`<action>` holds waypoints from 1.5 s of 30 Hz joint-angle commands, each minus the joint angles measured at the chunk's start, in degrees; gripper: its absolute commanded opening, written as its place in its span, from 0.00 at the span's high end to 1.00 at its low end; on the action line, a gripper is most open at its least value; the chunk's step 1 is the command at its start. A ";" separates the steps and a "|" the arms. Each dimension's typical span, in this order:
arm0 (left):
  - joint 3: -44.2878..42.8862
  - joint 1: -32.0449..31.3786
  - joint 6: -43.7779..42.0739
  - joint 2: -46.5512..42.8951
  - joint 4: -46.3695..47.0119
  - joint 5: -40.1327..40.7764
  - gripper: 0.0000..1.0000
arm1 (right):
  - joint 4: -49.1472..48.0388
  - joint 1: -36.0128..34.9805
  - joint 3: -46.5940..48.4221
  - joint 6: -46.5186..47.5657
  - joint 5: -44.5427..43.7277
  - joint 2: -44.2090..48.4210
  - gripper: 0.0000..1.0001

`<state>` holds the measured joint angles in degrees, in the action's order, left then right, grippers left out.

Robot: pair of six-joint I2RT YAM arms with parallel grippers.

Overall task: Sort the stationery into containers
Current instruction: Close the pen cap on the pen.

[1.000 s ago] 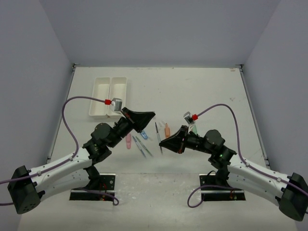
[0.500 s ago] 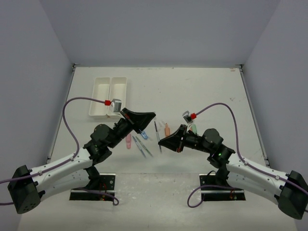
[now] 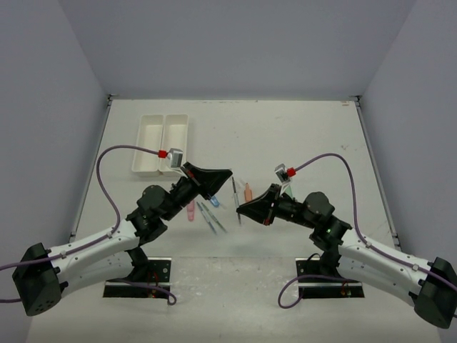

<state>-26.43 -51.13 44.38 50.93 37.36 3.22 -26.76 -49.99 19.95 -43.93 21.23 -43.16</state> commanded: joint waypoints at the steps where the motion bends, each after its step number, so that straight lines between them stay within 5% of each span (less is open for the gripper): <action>1: 1.06 -0.02 1.68 -0.18 4.45 -0.83 1.00 | -0.55 -0.36 3.51 0.40 -2.03 -0.76 1.00; 11: -1.76 -0.02 -1.86 -2.15 -2.28 8.53 1.00 | 0.71 -1.06 3.76 1.82 0.48 -1.61 1.00; 45: 0.03 -0.02 -0.44 -0.03 2.70 3.88 1.00 | 2.57 -1.27 5.26 1.56 -2.94 -2.74 1.00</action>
<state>-27.16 -51.13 43.92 50.89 36.41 7.47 -23.64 -51.00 22.52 -43.46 20.28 -47.28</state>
